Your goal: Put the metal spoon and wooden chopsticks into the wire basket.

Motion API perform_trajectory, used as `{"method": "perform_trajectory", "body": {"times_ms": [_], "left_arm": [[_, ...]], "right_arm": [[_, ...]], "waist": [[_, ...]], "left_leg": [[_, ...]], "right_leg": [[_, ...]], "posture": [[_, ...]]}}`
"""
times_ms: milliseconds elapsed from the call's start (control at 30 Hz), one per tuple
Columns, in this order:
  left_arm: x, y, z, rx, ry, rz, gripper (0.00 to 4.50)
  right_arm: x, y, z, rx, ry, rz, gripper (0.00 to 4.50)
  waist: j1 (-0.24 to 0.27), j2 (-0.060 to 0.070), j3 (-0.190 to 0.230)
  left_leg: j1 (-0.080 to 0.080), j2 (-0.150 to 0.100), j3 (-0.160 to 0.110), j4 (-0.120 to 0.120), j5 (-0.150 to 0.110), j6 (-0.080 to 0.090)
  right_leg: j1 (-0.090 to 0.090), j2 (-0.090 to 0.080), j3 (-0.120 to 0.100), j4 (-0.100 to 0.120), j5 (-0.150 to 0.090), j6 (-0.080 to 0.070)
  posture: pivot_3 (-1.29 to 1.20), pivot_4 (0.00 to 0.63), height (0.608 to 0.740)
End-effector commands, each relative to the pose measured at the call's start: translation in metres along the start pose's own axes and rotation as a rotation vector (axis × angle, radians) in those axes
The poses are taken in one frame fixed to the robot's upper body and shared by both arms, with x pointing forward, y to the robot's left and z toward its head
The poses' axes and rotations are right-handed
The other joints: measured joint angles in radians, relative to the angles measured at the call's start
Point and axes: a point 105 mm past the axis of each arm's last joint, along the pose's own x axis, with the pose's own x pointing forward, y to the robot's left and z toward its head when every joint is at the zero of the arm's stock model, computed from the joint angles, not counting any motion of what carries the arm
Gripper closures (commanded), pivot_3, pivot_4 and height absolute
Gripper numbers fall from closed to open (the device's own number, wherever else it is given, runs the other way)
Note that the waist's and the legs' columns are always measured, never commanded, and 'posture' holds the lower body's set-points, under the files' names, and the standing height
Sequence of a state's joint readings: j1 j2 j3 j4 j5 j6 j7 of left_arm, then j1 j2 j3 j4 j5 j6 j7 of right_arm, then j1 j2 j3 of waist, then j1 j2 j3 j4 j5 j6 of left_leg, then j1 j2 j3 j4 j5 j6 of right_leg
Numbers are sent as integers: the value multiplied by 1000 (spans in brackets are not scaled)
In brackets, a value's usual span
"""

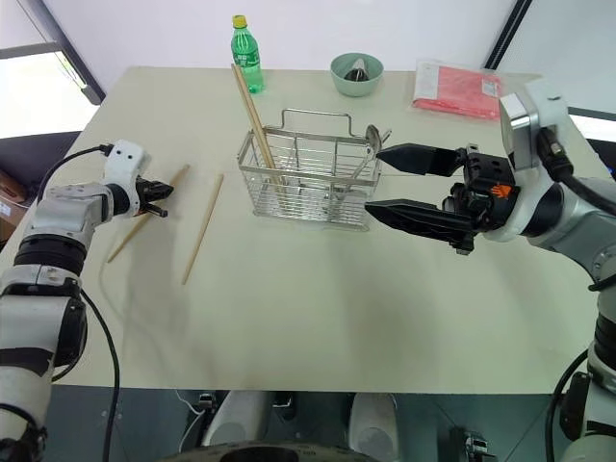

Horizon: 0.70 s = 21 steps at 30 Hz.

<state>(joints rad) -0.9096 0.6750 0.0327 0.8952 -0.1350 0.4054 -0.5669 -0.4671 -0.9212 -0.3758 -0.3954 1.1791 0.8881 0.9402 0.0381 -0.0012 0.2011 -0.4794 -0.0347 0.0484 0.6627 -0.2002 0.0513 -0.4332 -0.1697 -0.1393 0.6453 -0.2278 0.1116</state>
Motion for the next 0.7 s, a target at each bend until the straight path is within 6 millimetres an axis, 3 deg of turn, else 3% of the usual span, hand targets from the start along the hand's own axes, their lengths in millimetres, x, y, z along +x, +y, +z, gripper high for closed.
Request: {"method": "perform_trajectory", "body": {"times_ms": [33,167,267,367,533,633,700], "left_arm": [[-18,24,47,-182,-259,101,4441],[-61,24,114,-404,-646,23,4441],[-103,-3,158,-510,-874,-147,4441],[-132,-38,189,-598,-992,-312,4441],[-144,-88,223,-586,-1066,-445,4441],[-134,-120,240,-527,-1084,-503,4441],[-128,-127,243,-507,-1087,-508,4441]], "right_arm": [[-1,2,7,-44,-12,-3,0],[3,-1,6,-42,-20,-11,0],[6,-3,7,-39,-30,-13,0],[11,-3,8,-37,-34,-15,0],[17,-5,10,-34,-42,-24,0],[21,-4,15,-38,-52,-34,0],[22,-4,17,-37,-57,-38,0]], "waist": [[0,-1,1],[4,-6,3],[0,-6,3],[-1,-6,3],[2,-6,3],[7,-7,3],[6,-7,2]], "left_leg": [[0,0,0,0,0,0],[-1,0,-1,2,0,1],[-1,0,-1,3,-1,2],[0,0,-2,3,-2,3],[0,-1,-1,3,-1,3],[0,-1,1,3,0,3],[0,-2,2,4,0,4]], "right_leg": [[0,0,0,0,0,0],[1,-1,-1,0,1,2],[3,0,0,-4,3,4],[6,1,0,-10,6,6],[8,3,-1,-10,7,7],[8,4,-1,-10,7,7],[8,4,-1,-10,8,8]], "posture": [[0,150,680],[0,150,680],[0,150,680],[0,150,680],[0,150,680],[0,150,680],[0,150,680]]}}
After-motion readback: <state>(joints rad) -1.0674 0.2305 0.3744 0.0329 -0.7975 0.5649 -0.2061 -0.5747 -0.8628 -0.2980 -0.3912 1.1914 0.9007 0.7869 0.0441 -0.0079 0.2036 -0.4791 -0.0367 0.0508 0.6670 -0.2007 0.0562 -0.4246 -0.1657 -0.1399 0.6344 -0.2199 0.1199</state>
